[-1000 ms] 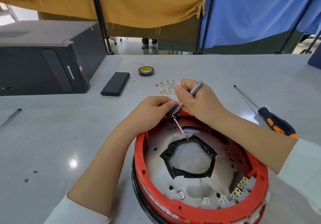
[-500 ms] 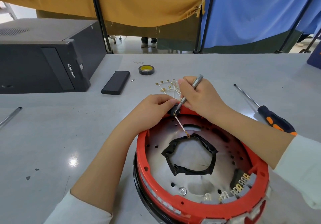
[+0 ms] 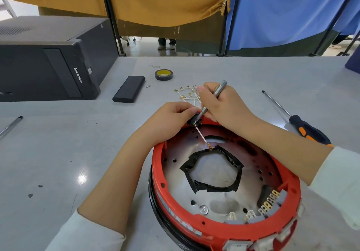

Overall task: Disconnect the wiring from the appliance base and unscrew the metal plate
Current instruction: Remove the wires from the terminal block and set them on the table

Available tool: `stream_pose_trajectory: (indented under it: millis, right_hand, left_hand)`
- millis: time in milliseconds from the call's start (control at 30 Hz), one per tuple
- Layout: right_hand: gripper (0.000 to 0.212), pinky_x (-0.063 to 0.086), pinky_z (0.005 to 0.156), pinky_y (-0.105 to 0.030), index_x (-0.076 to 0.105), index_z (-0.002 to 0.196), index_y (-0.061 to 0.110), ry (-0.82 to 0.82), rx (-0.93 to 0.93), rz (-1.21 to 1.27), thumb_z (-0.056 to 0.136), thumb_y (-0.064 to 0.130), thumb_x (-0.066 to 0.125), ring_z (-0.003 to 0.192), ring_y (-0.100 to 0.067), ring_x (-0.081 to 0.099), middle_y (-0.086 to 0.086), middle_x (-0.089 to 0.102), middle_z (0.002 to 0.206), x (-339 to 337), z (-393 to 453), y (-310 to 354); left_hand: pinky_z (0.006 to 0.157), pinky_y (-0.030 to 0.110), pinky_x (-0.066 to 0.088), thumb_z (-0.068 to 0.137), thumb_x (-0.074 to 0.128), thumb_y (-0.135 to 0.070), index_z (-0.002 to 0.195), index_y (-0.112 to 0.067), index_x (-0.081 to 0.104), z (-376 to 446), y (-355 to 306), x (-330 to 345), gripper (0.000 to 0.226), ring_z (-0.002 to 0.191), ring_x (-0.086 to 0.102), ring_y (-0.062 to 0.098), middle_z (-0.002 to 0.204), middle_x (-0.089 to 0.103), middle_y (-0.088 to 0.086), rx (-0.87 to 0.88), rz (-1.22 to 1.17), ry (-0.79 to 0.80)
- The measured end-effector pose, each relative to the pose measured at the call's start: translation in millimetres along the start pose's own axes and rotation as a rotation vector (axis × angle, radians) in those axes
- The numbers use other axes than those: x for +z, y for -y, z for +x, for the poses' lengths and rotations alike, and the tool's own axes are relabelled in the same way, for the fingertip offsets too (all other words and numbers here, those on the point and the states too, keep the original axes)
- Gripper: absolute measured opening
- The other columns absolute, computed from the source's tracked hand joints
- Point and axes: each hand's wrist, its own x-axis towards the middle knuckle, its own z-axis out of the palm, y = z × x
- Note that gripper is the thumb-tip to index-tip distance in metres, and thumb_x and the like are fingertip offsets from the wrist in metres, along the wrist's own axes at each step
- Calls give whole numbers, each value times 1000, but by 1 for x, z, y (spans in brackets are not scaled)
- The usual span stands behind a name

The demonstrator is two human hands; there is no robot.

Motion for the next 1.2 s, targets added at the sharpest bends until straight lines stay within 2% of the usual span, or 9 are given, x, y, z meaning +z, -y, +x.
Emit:
stream_pose_trajectory:
  millis: [133, 233, 333, 467, 700, 867, 967, 1067, 1200]
  right_hand:
    - [41, 27, 40, -13, 33, 60, 12, 38, 7, 44, 99, 17, 45, 35, -3, 37, 12, 32, 40, -1, 3, -4]
    - [43, 31, 45, -11, 36, 56, 17, 83, 15, 7, 98, 19, 45, 40, -1, 42, 15, 43, 40, 1, 1, -3]
    - [42, 33, 43, -9, 39, 57, 14, 46, 12, 60, 99, 17, 44, 37, -1, 44, 13, 45, 38, 0, 2, -3]
    - [38, 32, 42, -10, 45, 65, 7, 38, -26, 24, 101, 19, 41, 34, -2, 45, 15, 45, 35, -2, 2, 0]
    - [43, 31, 43, -10, 34, 59, 18, 11, -72, 41, 101, 19, 43, 40, 0, 45, 14, 37, 39, 1, -2, -4]
    - [43, 30, 44, -10, 34, 58, 19, -40, -64, 38, 100, 21, 45, 41, -2, 43, 13, 37, 41, 4, -1, -6]
    - [43, 29, 43, -11, 38, 57, 15, -12, 11, 66, 100, 20, 44, 38, -3, 39, 12, 41, 39, 5, 5, -4]
    - [44, 28, 37, -10, 37, 56, 12, 69, 70, 123, 100, 18, 41, 30, -4, 36, 9, 39, 34, 2, 7, 0]
    - [43, 29, 37, -14, 41, 60, 6, -4, 59, 168, 100, 18, 41, 30, -5, 35, 8, 38, 32, -2, 4, 2]
  left_hand:
    - [76, 17, 43, 96, 48, -32, 89, -23, 72, -1, -2, -1, 26, 75, 54, 4, 91, 70, 3, -9, 8, 2]
    - [84, 23, 43, 97, 47, -31, 93, -25, 72, -2, -2, -1, 26, 85, 58, 9, 94, 70, 1, -14, 19, 6]
    - [78, 16, 42, 97, 47, -32, 85, -30, 70, -2, -2, -1, 26, 78, 56, 2, 85, 69, -8, -10, 22, 10]
    - [75, 14, 42, 97, 48, -32, 82, -28, 70, -1, -2, -1, 27, 75, 54, 2, 82, 69, -6, 3, 18, 8]
    - [75, 13, 42, 97, 48, -32, 76, -32, 68, -2, -3, -1, 29, 73, 54, 1, 77, 66, -12, 15, 13, 11]
    - [81, 23, 43, 97, 48, -33, 85, -26, 70, -2, -3, 0, 27, 78, 54, 7, 91, 69, 4, -1, 15, 13]
    - [84, 20, 43, 97, 48, -32, 89, -23, 72, -2, -4, 0, 27, 84, 58, 9, 92, 70, 1, -13, 6, 15]
    - [86, 23, 44, 97, 48, -33, 89, -24, 72, -2, -3, 0, 27, 82, 58, 11, 93, 70, 5, -27, 13, 16]
    - [83, 18, 43, 97, 49, -31, 84, -26, 71, -3, -4, 0, 26, 79, 59, 5, 89, 71, -2, -15, 0, 18]
